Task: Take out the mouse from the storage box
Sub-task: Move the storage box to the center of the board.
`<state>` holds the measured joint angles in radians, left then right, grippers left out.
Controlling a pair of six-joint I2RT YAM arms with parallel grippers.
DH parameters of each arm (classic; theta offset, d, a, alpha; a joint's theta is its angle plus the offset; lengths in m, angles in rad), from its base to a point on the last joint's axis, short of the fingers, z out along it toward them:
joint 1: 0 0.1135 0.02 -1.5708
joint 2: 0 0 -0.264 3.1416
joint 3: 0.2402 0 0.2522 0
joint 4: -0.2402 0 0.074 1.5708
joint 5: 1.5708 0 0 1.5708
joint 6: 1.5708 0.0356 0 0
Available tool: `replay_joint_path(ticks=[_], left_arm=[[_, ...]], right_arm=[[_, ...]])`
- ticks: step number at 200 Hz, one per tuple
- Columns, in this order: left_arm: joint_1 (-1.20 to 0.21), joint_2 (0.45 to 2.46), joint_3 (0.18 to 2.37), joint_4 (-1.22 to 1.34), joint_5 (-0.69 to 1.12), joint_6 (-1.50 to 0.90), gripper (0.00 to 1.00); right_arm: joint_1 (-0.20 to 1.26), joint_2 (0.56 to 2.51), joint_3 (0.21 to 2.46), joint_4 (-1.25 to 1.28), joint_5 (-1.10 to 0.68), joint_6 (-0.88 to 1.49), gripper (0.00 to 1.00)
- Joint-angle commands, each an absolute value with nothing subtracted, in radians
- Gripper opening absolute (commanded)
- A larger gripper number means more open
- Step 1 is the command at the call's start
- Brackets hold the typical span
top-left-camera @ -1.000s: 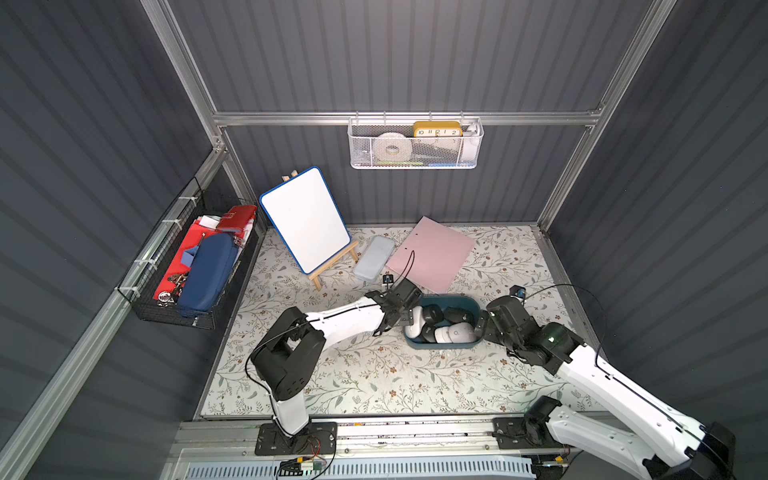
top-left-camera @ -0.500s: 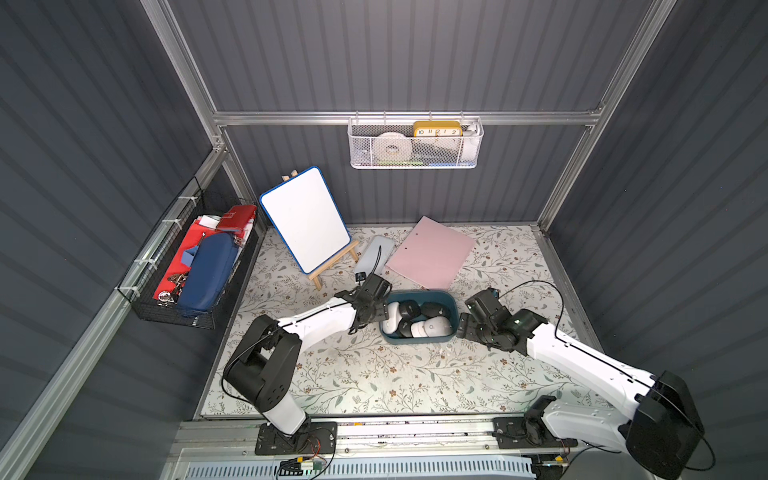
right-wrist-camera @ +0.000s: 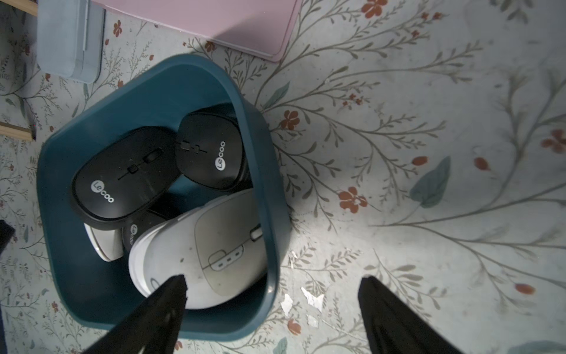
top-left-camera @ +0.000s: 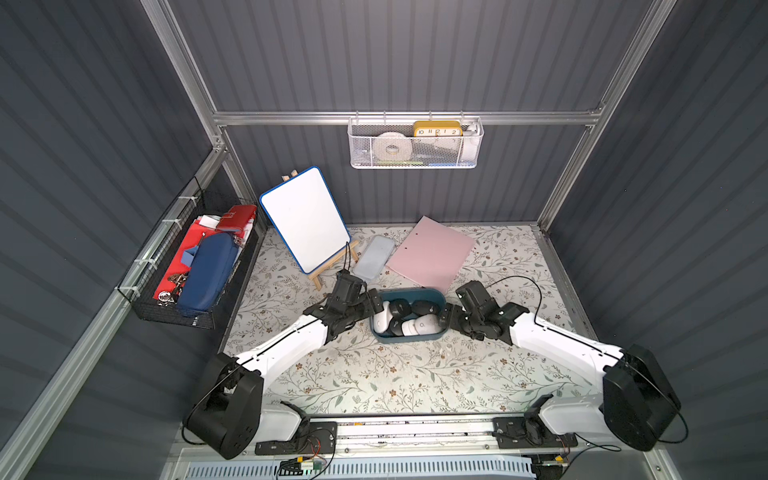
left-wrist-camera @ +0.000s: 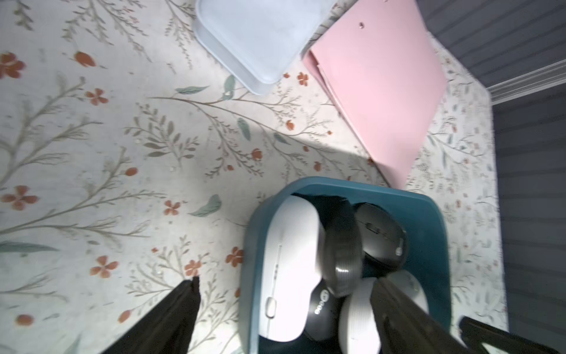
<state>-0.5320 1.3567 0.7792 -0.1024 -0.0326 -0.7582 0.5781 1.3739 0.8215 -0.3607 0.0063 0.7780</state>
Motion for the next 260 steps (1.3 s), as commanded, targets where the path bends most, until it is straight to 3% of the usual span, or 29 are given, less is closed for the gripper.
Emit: replay_joint_path(ticks=[1,27,92,159,187,226,260], left_arm=[[-0.534,1.385,0.749,0.038,0.102,-0.817,0.93],[-0.534,1.440,0.757,0.071,0.126,-0.829,0.91],[-0.497,1.543,0.823,0.063,0.116,-0.814,0.89],[-0.423,1.612,0.900,0.014,0.089,-0.750,0.96],[-0.420,1.568,0.908,-0.068,0.008,-0.700,0.99],[-0.425,1.476,1.002,-0.317,-0.253,-0.583,0.99],[-0.483,1.457,1.093,-0.393,-0.178,-0.555,1.00]], right_arm=[[0.573,1.425,0.873,-0.325,-0.066,0.792,0.92],[0.586,1.473,0.870,-0.251,-0.147,0.817,0.89],[0.644,1.587,0.963,-0.215,-0.142,0.819,0.88],[0.645,1.639,1.058,-0.294,-0.004,0.764,0.89],[0.631,1.605,1.034,-0.360,0.054,0.755,0.91],[0.630,1.472,0.950,-0.386,0.106,0.714,0.91],[0.632,1.360,0.919,-0.443,0.144,0.694,0.91]])
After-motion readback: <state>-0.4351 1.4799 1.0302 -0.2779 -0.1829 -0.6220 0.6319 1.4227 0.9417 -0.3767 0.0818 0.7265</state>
